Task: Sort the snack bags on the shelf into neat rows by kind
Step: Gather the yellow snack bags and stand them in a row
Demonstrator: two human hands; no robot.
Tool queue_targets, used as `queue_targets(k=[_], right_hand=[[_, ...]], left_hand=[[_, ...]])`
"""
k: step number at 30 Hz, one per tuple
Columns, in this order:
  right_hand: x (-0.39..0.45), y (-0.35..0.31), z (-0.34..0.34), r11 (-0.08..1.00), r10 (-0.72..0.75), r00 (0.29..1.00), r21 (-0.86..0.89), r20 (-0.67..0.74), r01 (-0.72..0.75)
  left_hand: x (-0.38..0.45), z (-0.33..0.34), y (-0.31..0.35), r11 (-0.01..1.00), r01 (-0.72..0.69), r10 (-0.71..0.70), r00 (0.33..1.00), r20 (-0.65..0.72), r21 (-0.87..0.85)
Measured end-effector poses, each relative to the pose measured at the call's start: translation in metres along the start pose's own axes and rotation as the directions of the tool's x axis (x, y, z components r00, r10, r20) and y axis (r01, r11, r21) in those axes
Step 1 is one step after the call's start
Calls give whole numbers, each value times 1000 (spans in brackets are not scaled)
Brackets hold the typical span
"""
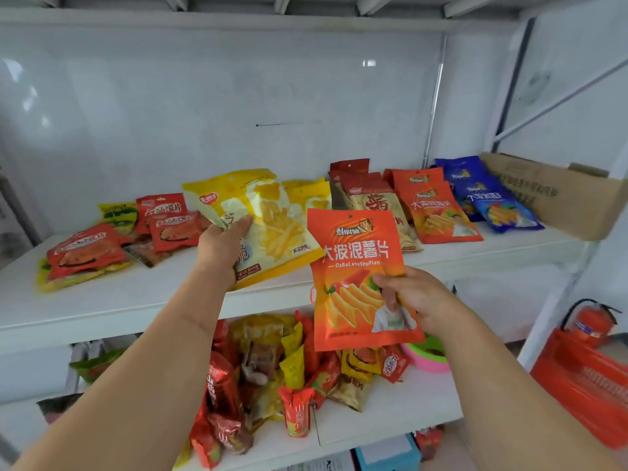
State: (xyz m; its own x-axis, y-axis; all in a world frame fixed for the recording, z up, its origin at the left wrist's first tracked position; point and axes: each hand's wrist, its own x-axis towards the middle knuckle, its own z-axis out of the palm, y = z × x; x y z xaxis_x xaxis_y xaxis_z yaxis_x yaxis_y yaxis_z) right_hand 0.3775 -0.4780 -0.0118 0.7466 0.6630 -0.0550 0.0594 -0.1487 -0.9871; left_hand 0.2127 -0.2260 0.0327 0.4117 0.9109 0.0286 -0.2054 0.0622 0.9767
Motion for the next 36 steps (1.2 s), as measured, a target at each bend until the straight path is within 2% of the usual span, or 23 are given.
queue_targets(k=[8, 15, 21, 27, 36], right_hand=[[66, -7, -41, 996, -24, 995, -85, -95, 16], [124, -17, -57, 989, -59, 985, -143, -160, 36], [167, -17, -71, 992, -48, 993, -125, -108, 34], [204, -20, -84, 991, -97, 995, -97, -4, 96], [225, -11, -98, 994, -80, 993, -64, 91, 86]], left_hand=[[45, 39, -27, 996, -38, 36, 999, 32, 79], [84, 72, -60, 960, -58, 62, 998, -7, 275], [94, 106, -83, 903, -17, 58, 995, -82, 430], [100, 140, -96, 712, 36, 133, 974, -185, 701], [109, 171, -104, 611, 53, 258, 930, -262, 790]])
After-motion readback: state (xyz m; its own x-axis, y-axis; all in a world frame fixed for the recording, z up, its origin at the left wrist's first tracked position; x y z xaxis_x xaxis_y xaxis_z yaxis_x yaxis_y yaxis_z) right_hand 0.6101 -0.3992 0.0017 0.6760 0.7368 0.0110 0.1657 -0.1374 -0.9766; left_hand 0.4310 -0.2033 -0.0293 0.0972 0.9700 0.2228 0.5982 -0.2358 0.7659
